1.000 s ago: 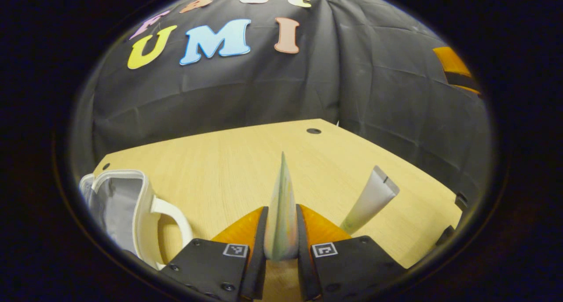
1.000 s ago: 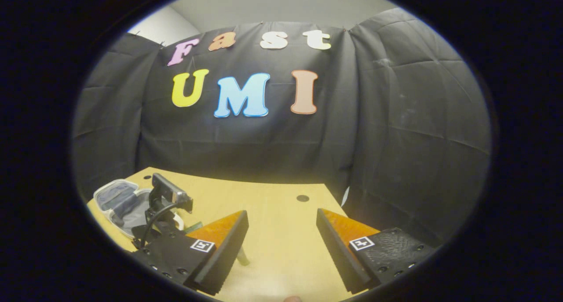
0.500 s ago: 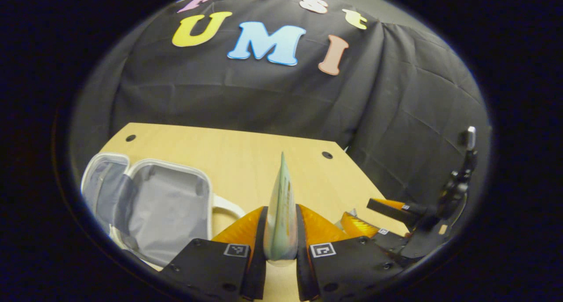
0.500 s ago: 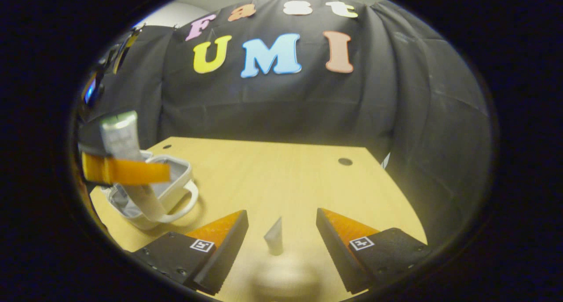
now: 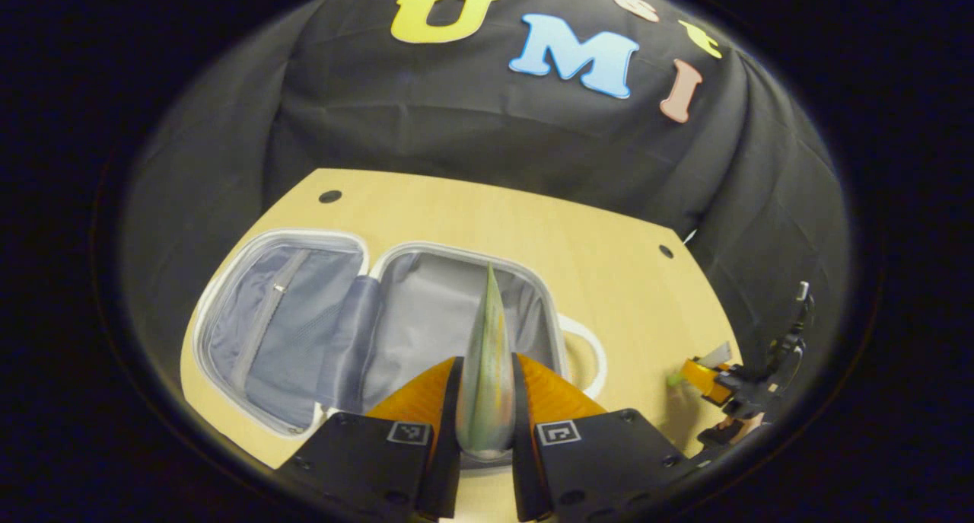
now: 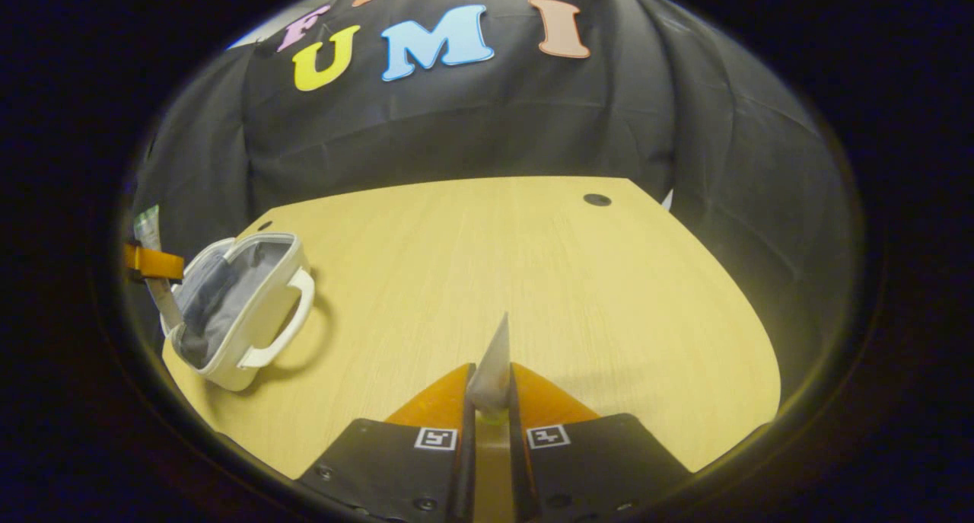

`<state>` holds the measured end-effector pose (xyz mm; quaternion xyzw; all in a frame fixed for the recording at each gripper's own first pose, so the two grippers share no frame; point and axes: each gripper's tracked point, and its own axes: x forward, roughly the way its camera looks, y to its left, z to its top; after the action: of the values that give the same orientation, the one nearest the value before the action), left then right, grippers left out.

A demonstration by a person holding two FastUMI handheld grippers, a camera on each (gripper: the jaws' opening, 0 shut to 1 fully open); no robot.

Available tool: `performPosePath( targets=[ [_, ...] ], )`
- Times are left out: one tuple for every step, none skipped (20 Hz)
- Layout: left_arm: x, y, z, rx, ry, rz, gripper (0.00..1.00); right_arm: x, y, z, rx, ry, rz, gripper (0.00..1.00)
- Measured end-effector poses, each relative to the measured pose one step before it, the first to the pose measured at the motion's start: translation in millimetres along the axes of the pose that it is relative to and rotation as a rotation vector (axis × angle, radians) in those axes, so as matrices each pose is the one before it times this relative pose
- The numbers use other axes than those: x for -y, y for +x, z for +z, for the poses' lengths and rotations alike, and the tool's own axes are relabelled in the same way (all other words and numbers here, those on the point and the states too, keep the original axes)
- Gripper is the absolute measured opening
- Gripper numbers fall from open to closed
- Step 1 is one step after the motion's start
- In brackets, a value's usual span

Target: First open the suitcase, pack the skin care products into it, and then close the suitcase.

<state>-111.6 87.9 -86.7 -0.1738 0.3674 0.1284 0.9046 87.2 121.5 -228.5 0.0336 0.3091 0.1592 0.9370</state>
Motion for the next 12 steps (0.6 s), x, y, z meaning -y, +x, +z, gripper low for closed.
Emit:
performPosePath(
  targets=[
    [-8.89, 12.68, -1.87, -0.03571, 0.00902, 0.009, 0.36, -3.17, -13.37, -3.05, -0.00179, 0.01657, -0.01311, 0.14],
    [-9.14, 11.16, -4.69, -0.0384, 0.00636, 0.0009, 0.36, -5.57, -14.87, -3.25, -0.00428, 0.01701, -0.00958, 0.18],
    [-6.38, 12.42, -6.55, -0.04965, 0.01074, -0.00044, 0.34, -5.57, -13.7, -5.34, -0.00311, 0.01336, -0.01415, 0.18],
    [-10.46, 16.04, -7.23, -0.03853, 0.01176, 0.01434, 0.36, -6.43, -13.31, -4.03, -0.00345, 0.01295, -0.01276, 0.18],
    [-7.47, 14.26, -5.92, -0.03568, 0.02321, 0.00742, 0.37, -8.12, -12.76, -4.43, -0.0011, 0.01064, -0.00925, 0.18],
    [-8.47, 10.97, -1.87, -0.01783, 0.02069, 0.01018, 0.38, -8.75, -11.0, -3.51, -0.00326, 0.00614, -0.00517, 0.18],
    [-3.33, 6.81, -0.28, -0.00439, 0.01318, -0.00139, 0.43, -8.61, -9.75, -1.95, 0.00019, -0.00197, 0.00071, 0.18],
    [2.3, 1.48, 4.5, 0.0113, 0.0089, -0.01453, 0.43, -10.0, -8.21, 0.39, 0.00051, -0.00871, -0.00004, 0.18],
    [-1.43, -0.5, 7.41, 0.02485, 0.00815, -0.00445, 0.44, -10.96, -6.43, 1.89, 0.00394, -0.01072, 0.00597, 0.18],
    [0.63, -2.56, 6.17, 0.02252, 0.01372, -0.01111, 0.47, -13.43, -5.41, 4.64, 0.00185, -0.01044, 0.01395, 0.14],
    [-0.25, -3.7, 6.5, 0.0272, 0.01644, -0.00085, 0.53, -14.77, -3.0, 4.48, 0.00565, -0.0101, 0.02014, 0.18],
    [-1.46, -6.08, 7.62, 0.03223, 0.01264, 0.00166, 0.71, -17.82, -1.41, 7.35, 0.00564, -0.01107, 0.02792, 0.18]
  ],
)
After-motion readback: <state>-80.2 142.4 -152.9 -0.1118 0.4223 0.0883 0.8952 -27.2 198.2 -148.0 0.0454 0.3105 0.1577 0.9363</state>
